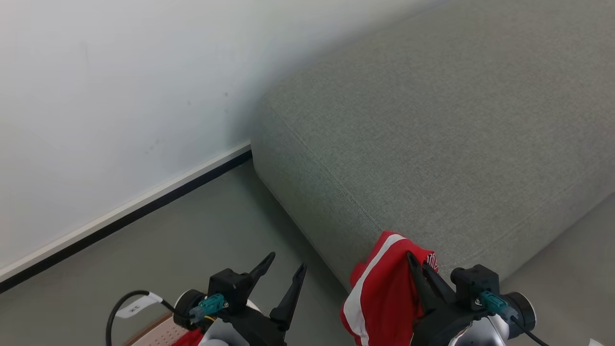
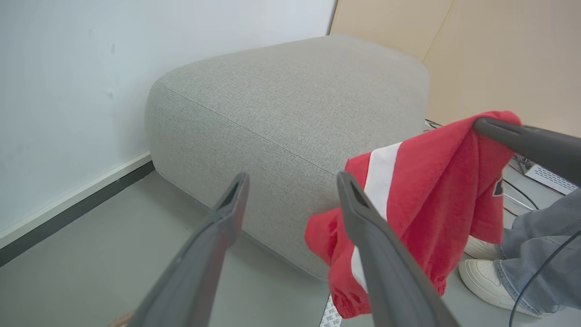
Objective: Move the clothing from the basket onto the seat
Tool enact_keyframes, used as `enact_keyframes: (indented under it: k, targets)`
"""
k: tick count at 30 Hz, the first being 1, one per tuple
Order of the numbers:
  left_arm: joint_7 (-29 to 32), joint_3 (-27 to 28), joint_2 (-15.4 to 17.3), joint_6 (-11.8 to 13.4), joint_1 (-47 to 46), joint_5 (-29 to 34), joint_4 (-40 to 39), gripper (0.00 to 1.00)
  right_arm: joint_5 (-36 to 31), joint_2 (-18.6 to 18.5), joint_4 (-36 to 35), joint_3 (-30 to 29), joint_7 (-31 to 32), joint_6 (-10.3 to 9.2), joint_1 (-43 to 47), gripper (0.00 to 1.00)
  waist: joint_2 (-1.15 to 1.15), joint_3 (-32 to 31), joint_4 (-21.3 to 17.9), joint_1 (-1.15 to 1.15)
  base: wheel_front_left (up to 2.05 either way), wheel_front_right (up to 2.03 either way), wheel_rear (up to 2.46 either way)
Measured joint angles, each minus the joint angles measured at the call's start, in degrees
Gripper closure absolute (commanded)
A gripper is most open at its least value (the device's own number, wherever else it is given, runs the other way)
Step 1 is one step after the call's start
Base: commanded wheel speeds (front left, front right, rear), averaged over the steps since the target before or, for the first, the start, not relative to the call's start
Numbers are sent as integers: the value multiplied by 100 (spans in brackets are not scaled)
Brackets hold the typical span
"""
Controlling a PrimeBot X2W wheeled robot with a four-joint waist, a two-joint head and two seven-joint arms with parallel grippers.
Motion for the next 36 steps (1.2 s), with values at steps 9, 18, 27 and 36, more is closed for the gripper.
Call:
enact_keyframes:
  k: [9, 18, 27, 36]
  targets:
    - [-36, -63, -2, 7, -33, 76, 18, 0, 0, 18, 58, 94, 9, 0, 2, 100, 0, 29, -40, 0, 0, 0, 0]
    - [-8, -201, 26, 59, 151, 156, -159, 0, 285, -189, 76, 371, 24, 0, -592, 100, 0, 13, 93, 0, 0, 0, 0]
    - [358, -433, 113, 49, -160, 392, -684, 0, 1424, -1036, 435, -292, -90, 0, -2532, 100, 0, 492, 497, 0, 0, 0, 0]
    - [639, -456, 371, 123, -565, 643, -1775, 0, 1908, -2365, 1502, -1113, -81, -1, -4784, 100, 0, 1431, 1036, 1, 0, 0, 0]
